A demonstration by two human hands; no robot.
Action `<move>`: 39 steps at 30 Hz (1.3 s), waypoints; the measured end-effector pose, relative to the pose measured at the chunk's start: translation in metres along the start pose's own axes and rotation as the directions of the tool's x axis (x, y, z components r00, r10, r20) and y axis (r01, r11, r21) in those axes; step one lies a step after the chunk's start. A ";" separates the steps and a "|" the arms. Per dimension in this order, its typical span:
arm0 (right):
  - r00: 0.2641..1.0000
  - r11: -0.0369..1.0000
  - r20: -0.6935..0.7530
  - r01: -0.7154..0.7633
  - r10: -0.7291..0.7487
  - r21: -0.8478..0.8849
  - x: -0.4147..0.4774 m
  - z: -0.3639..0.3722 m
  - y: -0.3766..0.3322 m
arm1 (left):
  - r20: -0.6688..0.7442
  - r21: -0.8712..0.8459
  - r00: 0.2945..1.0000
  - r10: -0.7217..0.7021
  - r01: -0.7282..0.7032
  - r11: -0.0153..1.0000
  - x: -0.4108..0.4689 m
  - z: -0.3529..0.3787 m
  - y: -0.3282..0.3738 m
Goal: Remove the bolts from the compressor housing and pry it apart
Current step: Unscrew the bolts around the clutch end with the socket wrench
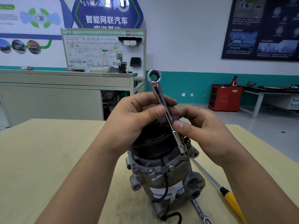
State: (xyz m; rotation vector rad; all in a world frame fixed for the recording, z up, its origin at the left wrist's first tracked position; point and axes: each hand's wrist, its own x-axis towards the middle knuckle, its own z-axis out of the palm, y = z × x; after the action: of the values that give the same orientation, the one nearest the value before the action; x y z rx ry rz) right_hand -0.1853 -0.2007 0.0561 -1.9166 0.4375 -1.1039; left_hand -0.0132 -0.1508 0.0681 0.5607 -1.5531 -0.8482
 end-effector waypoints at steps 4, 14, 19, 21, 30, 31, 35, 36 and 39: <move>1.000 1.000 -0.001 0.005 -0.005 -0.028 0.000 -0.001 0.000 | -0.039 0.021 0.999 0.017 -0.016 1.000 0.000 0.000 0.000; 1.000 0.996 0.009 0.021 -0.020 -0.086 0.000 0.001 -0.001 | -0.114 0.061 0.993 -0.016 0.023 0.998 0.002 0.004 0.001; 1.000 0.992 0.001 0.028 -0.029 -0.126 -0.002 0.000 -0.001 | -0.020 -0.007 1.000 -0.008 0.007 1.000 0.001 0.001 0.002; 0.999 0.992 -0.001 0.032 -0.032 -0.125 -0.001 0.000 -0.001 | 0.014 -0.046 1.000 -0.024 0.025 0.999 0.000 0.000 0.003; 0.999 0.992 0.016 0.044 -0.042 -0.115 0.000 0.001 -0.003 | -0.084 -0.027 0.996 -0.017 0.015 1.000 0.001 0.003 0.002; 0.999 0.993 0.024 0.045 -0.043 -0.111 0.000 0.001 -0.003 | -0.111 -0.020 0.994 -0.020 0.018 1.000 0.001 0.003 0.002; 0.998 0.998 0.039 0.047 -0.045 -0.042 -0.001 0.001 -0.004 | -0.196 0.059 0.981 -0.011 0.023 0.998 0.002 0.002 -0.001; 0.998 0.997 0.037 0.051 -0.049 -0.053 -0.001 0.001 -0.004 | -0.201 0.070 0.980 -0.007 0.022 0.997 0.002 0.003 -0.001; 0.998 0.994 0.030 0.056 -0.054 -0.094 -0.001 0.002 -0.004 | -0.163 0.047 0.987 -0.010 0.018 0.999 0.002 0.004 0.000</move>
State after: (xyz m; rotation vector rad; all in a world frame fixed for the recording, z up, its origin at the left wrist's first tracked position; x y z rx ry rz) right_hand -0.1846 -0.1973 0.0585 -2.0354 0.4309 -1.1085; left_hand -0.0170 -0.1516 0.0698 0.6606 -1.4250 -0.7574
